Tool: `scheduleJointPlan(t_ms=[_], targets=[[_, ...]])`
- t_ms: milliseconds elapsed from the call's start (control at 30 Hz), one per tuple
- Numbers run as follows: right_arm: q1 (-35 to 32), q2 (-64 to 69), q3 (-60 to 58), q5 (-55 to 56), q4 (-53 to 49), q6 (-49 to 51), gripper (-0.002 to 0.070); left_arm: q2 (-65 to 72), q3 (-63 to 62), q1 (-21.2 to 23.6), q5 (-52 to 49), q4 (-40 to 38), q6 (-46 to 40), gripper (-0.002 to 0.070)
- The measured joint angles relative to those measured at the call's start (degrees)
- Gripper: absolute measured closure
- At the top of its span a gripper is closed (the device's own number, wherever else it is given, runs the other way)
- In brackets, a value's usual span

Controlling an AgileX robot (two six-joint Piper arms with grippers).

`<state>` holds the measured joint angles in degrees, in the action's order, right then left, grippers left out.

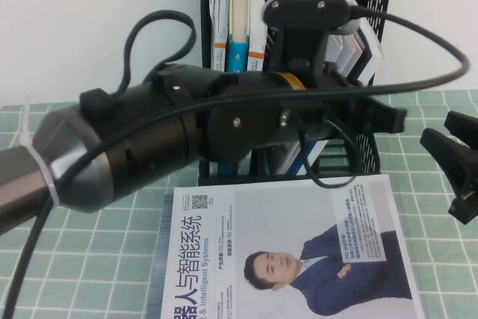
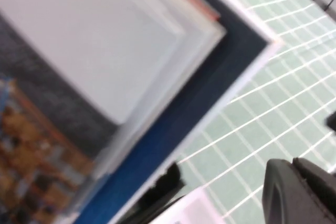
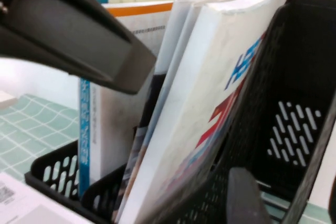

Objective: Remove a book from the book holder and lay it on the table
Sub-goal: Hold the bookshelf

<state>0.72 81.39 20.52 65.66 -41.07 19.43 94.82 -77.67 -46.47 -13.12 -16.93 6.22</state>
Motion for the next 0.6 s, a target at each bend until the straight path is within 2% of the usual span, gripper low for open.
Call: scheduleJointPlan(t_ms=[200, 467, 600], targets=[[0.6, 0.0, 0.1, 0.0, -4.9, 0.2, 0.0344, 0.0, 0.1, 2.2, 0.2, 0.5, 1.0, 0.0678], [7.8, 0.0, 5.2, -3.2, -6.0, 0.2, 0.0344, 0.4, 0.1, 2.6, 3.0, -1.8, 1.8, 0.0678], [9.1, 0.9, 8.6, -4.5, -6.0, 0.2, 0.0344, 1.7, 0.1, 2.6, 3.3, -2.0, 1.8, 0.0678]])
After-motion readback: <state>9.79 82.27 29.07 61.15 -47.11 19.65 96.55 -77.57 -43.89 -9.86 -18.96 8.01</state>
